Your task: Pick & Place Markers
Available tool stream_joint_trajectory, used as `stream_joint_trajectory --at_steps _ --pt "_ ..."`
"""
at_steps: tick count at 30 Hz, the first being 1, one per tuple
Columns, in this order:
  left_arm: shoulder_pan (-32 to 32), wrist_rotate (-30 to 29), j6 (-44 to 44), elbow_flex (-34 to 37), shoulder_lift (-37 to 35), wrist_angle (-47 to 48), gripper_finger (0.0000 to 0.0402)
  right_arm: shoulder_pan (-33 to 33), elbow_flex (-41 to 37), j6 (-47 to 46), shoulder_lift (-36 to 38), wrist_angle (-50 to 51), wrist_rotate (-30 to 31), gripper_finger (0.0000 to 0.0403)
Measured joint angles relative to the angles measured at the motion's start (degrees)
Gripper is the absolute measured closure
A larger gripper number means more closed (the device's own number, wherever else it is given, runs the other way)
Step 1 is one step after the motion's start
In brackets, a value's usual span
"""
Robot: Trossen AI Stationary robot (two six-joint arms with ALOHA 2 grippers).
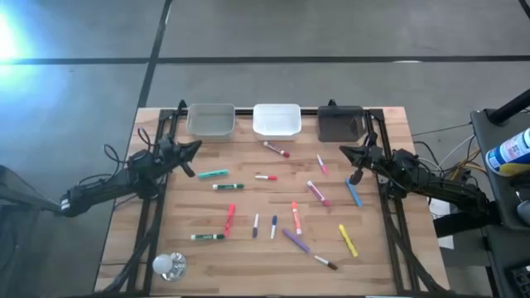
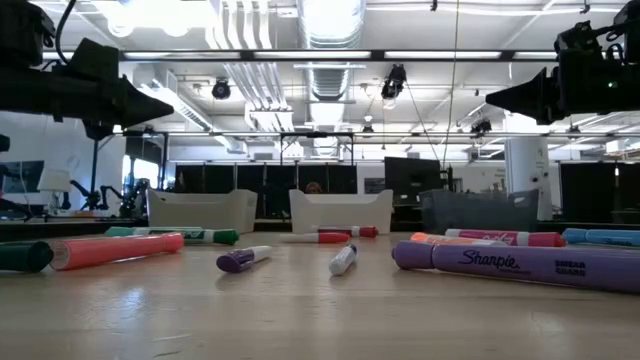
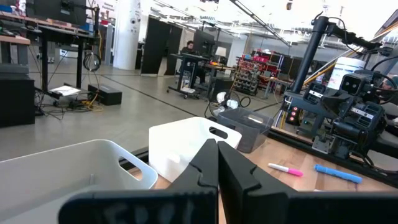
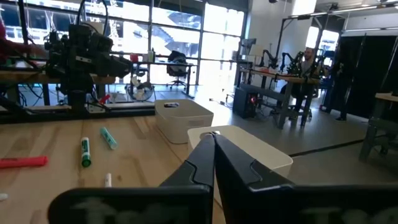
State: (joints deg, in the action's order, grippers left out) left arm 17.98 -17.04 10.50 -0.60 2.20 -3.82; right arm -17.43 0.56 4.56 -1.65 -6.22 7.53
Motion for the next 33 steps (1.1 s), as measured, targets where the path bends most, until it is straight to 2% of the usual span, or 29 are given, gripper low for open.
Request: stream_joint_trajectory --at_steps 11,20,24,29,33 --pt "0.0 0.0 0.0 0.0 0.0 0.0 0.0401 0.0 0.0 0.1 0.0 -0.2 0.0 0.0394" --pt "0.0 0.0 0.0 0.0 0.0 0.0 0.0401 0.0 0.0 -1.2 0.0 -5.2 -0.1 0.0394" --pt "0.0 0.0 0.0 0.0 0.0 0.0 0.0401 0.0 0.0 -4.9 -0.4 -6.3 -3.2 0.0394" --pt "0.0 0.0 0.0 0.0 0.0 0.0 0.0401 0.0 0.0 -8.2 -4.0 -8.4 -3.5 0.0394" --pt "0.0 0.0 0.0 0.0 0.0 0.0 0.0401 0.0 0.0 -8.7 -10.4 -14.4 -3.2 0.0394"
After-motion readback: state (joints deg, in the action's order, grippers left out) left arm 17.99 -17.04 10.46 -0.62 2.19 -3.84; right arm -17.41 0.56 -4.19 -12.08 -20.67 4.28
